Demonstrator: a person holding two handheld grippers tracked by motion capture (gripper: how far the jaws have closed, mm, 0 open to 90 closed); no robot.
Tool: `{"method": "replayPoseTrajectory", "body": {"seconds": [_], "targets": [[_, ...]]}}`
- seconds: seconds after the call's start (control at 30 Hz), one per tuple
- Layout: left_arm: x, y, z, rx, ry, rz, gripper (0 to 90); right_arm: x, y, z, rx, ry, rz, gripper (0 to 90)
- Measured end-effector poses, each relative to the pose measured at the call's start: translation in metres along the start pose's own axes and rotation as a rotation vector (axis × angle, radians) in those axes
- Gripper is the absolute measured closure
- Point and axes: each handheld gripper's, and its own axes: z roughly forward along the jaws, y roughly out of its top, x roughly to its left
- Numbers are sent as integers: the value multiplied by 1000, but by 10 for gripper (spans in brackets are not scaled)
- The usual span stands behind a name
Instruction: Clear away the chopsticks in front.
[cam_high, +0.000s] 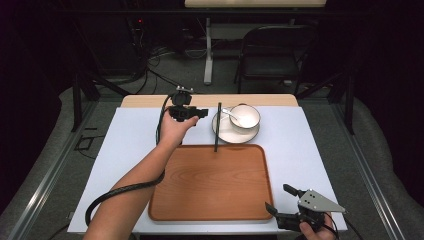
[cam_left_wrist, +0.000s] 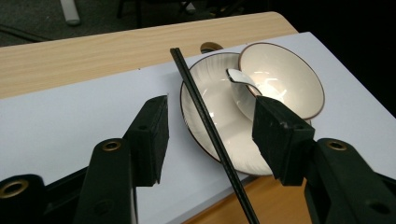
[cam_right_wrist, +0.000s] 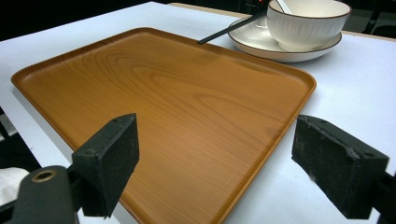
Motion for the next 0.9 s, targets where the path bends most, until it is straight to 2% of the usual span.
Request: {"method": "replayPoseTrajectory", "body": {"seconds": [0.03,0.07,0.17,0.23,0.33,0.37,0.47,0.6,0.8,0.9], "targets": [[0,0,0,0,0,0,479,0,0,0,0,0,2,145],[0,3,7,19,-7,-23,482,0,0,0,-1,0,3,145],[0,5,15,24,5,-27,509,-1,0,-1,-3,-2,3,145],[-1,6,23,36,-15,-40,514,-1,0,0,-6,-1,3,145],[-4,5,39,49,-9,-18,529,-1,0,-1,-7,-2,3,145],[-4,5,39,49,-9,-18,537,-1,0,-1,-6,-2,7,145],[-4,1,54,59,-4,-11,550,-1,-1,-1,-7,-2,8,145],[-3,-2,66,87,7,-28,573,-2,-1,-2,-8,-3,8,145],[-2,-4,78,123,-4,-60,620,-2,-1,-3,-10,-5,6,146],[-5,-6,87,143,-2,-63,655,-2,-2,-4,-7,-6,8,145]]}}
